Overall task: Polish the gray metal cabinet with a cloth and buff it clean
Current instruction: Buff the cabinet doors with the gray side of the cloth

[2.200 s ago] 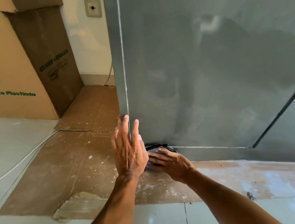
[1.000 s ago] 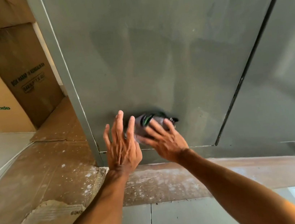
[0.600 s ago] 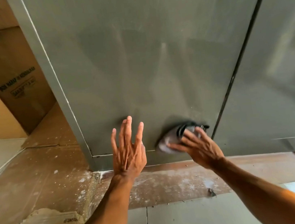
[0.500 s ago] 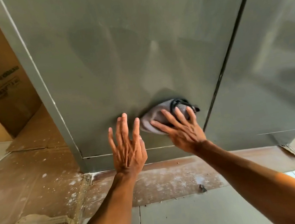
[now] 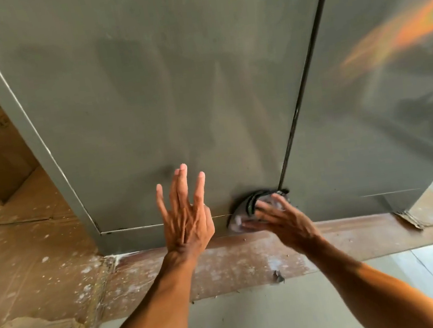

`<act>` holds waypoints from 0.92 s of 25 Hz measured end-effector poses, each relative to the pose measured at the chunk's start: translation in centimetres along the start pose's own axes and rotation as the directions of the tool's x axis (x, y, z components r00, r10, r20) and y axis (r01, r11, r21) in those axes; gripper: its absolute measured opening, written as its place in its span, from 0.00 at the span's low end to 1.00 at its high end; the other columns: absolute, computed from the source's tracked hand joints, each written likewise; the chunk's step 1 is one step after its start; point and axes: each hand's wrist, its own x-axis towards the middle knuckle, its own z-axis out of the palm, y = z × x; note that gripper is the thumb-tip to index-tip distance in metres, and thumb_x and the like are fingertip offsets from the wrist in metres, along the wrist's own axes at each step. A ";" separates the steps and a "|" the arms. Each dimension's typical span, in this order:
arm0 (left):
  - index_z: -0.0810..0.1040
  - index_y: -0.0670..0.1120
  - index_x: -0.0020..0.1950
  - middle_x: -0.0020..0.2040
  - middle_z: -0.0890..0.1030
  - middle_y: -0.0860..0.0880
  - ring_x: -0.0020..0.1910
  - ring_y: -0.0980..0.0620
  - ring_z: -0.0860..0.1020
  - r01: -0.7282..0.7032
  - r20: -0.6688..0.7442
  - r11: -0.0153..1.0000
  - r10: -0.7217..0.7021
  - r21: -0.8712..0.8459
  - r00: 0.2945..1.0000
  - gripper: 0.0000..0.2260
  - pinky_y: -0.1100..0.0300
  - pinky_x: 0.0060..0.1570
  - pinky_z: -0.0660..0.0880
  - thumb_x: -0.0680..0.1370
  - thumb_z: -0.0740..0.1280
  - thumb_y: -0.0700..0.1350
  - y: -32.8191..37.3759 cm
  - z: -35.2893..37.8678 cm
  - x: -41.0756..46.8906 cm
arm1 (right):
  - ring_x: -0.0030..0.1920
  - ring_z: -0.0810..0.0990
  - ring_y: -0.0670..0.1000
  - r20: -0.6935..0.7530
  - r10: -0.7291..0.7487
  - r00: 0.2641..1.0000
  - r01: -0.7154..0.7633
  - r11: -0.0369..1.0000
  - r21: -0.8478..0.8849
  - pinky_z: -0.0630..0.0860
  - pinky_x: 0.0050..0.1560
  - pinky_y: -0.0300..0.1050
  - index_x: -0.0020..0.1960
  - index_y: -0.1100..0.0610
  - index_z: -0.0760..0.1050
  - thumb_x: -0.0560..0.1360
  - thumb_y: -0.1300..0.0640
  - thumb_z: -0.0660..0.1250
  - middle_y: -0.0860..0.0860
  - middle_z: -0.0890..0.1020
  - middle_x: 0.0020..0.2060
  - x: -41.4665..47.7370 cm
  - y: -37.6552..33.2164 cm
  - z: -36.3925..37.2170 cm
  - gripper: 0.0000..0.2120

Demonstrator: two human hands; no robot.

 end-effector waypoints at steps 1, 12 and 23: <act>0.58 0.47 0.80 0.81 0.56 0.38 0.80 0.40 0.61 0.020 -0.009 1.000 -0.020 0.018 1.000 0.30 0.35 0.77 0.48 0.77 0.57 0.42 0.1 0.0 0.3 | 0.73 0.64 0.56 -0.092 0.096 0.991 -0.093 0.995 0.036 0.47 0.78 0.65 0.78 0.40 0.65 0.67 0.63 0.66 0.49 0.67 0.71 -0.2 1.8 -0.2 0.42; 0.58 0.47 0.80 0.81 0.58 0.37 0.80 0.40 0.59 0.073 -0.085 0.997 -0.071 0.023 0.994 0.31 0.34 0.76 0.50 0.77 0.61 0.41 2.3 1.7 -0.2 | 0.72 0.65 0.56 -0.140 -0.025 0.990 0.030 0.999 0.033 0.51 0.76 0.66 0.80 0.41 0.60 0.68 0.57 0.66 0.50 0.69 0.66 2.5 -1.4 0.9 0.42; 0.57 0.48 0.81 0.82 0.56 0.39 0.81 0.40 0.58 0.083 -0.027 0.996 -0.082 0.022 0.996 0.30 0.34 0.76 0.51 0.78 0.59 0.45 4.0 4.0 -1.5 | 0.71 0.67 0.56 -0.245 0.206 0.947 -0.152 0.963 0.222 0.42 0.80 0.62 0.79 0.43 0.63 0.66 0.63 0.70 0.49 0.76 0.67 -1.2 -2.5 5.4 0.44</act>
